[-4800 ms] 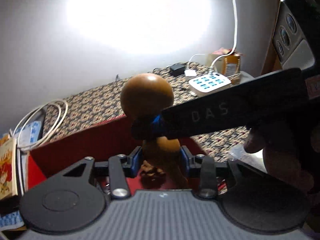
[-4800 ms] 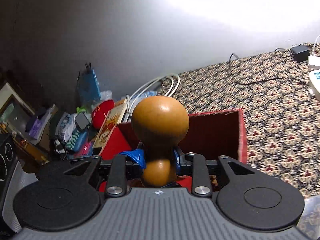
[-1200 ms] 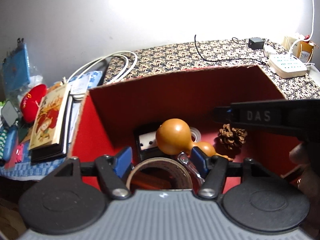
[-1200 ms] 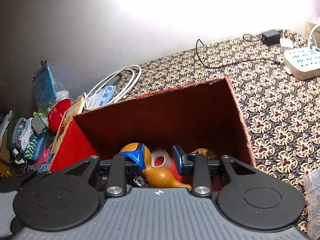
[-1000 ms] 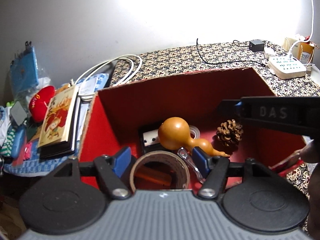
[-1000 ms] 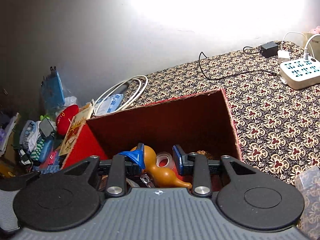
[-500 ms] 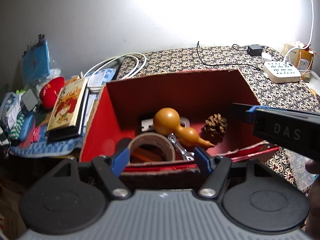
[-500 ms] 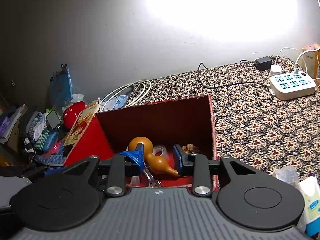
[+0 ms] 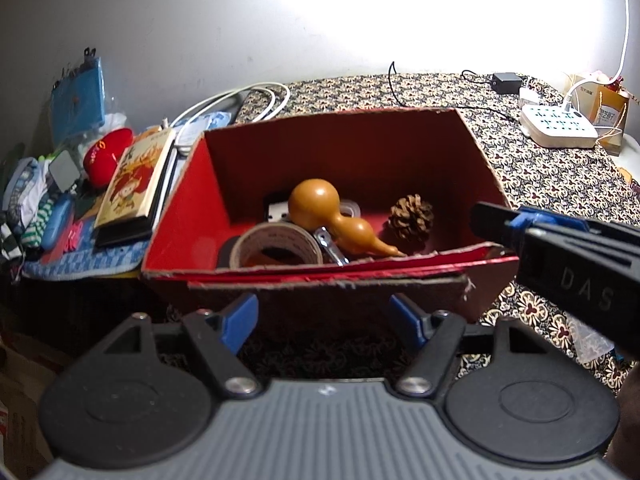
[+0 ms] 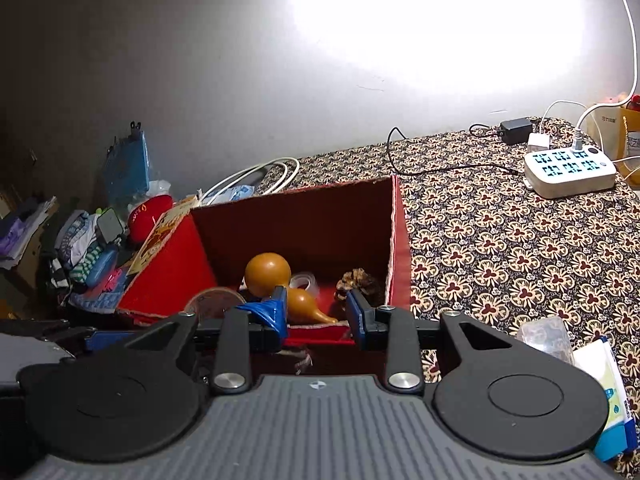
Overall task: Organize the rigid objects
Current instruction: 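Move both grippers out of the box toward the clear plastic case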
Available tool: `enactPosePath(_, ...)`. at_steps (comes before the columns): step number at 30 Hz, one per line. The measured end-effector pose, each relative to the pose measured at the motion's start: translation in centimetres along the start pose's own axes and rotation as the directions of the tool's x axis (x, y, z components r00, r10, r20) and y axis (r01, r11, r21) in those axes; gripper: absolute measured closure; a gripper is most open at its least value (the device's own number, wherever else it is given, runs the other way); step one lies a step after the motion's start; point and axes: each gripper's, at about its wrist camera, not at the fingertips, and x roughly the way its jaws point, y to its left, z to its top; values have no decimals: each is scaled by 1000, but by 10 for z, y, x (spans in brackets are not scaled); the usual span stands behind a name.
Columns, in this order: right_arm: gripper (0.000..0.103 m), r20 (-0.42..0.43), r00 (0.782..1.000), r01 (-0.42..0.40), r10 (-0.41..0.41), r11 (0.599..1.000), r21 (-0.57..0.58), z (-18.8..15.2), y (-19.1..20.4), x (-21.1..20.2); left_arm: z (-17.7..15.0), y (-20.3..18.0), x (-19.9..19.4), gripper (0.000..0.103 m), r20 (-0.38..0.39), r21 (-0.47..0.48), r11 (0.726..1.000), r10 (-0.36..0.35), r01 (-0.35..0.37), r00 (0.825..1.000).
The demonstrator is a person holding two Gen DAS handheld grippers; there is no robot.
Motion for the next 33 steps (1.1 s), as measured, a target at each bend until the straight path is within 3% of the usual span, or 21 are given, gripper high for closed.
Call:
enactPosePath(20, 87, -172, 985, -27, 34, 999, 43, -26, -30, -1, -22, -39, 16, 30, -101, 31, 999, 10, -7, 995)
enactPosePath(33, 87, -216, 976, -2, 23, 995, 97, -36, -59, -3, -29, -72, 30, 29, -148, 86, 996, -26, 39, 989)
